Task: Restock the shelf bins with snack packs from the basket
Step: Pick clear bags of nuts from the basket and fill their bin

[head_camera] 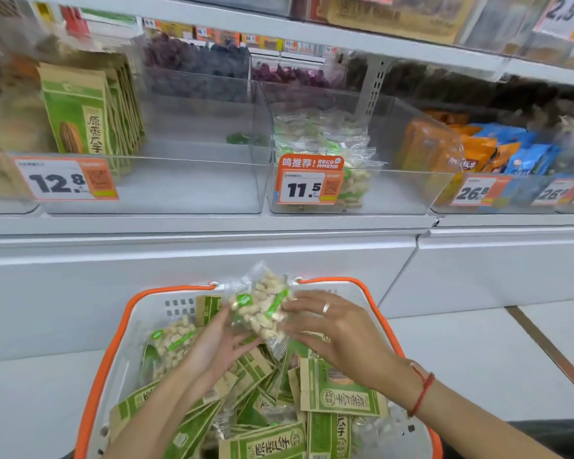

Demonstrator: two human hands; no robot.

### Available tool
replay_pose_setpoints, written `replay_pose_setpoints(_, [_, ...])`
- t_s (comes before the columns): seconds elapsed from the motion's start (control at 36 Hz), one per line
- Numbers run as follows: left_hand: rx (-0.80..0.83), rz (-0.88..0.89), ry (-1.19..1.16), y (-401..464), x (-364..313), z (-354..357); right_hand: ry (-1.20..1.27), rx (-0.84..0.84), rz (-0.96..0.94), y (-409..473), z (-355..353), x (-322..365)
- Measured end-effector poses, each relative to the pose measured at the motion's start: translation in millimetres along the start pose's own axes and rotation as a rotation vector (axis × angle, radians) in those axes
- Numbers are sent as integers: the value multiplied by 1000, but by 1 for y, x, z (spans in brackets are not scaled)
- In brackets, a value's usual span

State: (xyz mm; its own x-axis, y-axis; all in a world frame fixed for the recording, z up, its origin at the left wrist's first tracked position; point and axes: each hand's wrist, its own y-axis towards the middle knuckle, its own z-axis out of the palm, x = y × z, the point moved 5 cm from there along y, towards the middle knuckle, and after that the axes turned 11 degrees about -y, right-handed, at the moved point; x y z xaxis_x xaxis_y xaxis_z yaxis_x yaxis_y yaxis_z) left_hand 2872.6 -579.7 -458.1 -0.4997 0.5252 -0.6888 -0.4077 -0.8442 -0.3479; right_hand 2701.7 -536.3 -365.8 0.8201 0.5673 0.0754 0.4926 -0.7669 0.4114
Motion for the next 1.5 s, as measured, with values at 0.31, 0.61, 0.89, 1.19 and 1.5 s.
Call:
replay_pose_setpoints(0.31, [11, -52, 63, -5, 9, 6, 405, 262, 555, 3, 15, -11])
replay_pose_setpoints(0.61, [51, -80, 83, -4, 3, 20, 833, 147, 1002, -8, 0, -55])
replay_pose_setpoints(0.89, [52, -125, 276, -3, -10, 34, 899, 386, 812, -7, -7, -56])
replay_pose_setpoints(1.19, [116, -130, 314, 0, -26, 71, 628, 271, 704, 6, -25, -58])
replay_pose_setpoints(1.5, [30, 291, 624, -1, -59, 117, 439, 136, 708, 9, -47, -71])
